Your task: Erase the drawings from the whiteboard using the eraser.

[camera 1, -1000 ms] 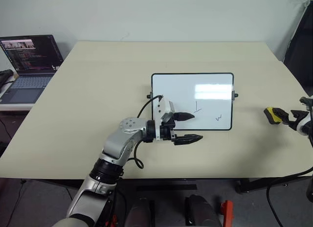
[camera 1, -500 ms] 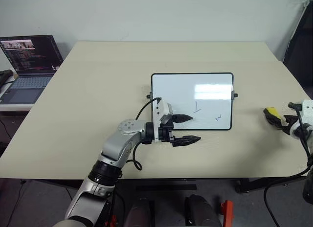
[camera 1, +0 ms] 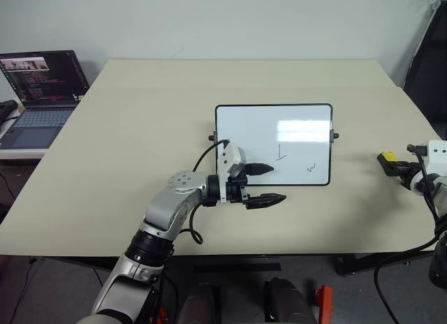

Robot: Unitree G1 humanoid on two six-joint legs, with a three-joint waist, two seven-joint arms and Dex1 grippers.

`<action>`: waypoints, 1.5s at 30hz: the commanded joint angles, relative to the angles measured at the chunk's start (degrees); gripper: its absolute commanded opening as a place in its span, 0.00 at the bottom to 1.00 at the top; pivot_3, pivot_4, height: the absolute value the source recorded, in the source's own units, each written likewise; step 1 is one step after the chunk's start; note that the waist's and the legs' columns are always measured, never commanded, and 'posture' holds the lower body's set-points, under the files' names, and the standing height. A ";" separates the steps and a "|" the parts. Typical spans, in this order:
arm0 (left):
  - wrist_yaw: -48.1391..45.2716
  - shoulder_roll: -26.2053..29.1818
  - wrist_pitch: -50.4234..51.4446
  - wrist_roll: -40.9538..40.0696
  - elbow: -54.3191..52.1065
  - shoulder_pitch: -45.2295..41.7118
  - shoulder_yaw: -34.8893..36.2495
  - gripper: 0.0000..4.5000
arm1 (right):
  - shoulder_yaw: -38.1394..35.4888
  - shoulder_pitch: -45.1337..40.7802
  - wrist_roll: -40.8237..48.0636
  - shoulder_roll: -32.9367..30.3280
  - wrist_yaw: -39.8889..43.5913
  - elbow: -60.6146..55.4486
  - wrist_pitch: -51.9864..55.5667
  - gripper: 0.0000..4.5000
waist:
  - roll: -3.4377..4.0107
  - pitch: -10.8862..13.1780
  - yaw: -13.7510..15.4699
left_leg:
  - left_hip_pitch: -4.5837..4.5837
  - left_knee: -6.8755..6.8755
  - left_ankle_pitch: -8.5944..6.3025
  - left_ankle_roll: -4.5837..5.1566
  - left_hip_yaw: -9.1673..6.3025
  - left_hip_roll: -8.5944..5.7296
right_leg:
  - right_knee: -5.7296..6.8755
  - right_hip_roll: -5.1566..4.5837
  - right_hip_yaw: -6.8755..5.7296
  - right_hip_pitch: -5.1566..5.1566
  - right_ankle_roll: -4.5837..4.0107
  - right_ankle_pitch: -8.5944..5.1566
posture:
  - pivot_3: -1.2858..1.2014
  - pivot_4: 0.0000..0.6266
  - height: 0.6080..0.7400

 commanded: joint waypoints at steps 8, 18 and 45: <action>-1.15 2.40 -0.87 -0.33 -1.80 -0.86 1.64 1.00 | 2.17 7.00 2.53 -2.05 13.99 -18.60 4.61 0.18 | 0.01 0.00 -0.04 | -0.01 0.00 0.00 0.00 -0.02 0.00 | 0.00 0.00 -0.01 0.00 0.01 0.00 | 0.52 0.24 1.00; -5.67 16.39 -7.15 -2.38 0.36 5.68 15.71 1.00 | 1.69 14.10 16.43 -10.69 20.09 -74.10 24.18 0.18 | 0.29 0.06 -0.59 | -0.16 0.00 0.00 0.00 -0.01 0.14 | 0.33 0.11 0.05 -0.45 0.24 -0.18 | 0.52 0.24 1.00; -1.75 19.12 -16.14 1.05 -1.48 12.18 20.11 1.00 | 36.48 -7.96 -16.93 21.85 5.81 -45.86 -15.11 0.18 | 0.09 0.15 0.73 | -0.44 0.03 -0.01 -0.02 -0.11 0.06 | 0.35 -0.02 -0.11 -0.69 -0.11 0.08 | 0.52 0.24 1.00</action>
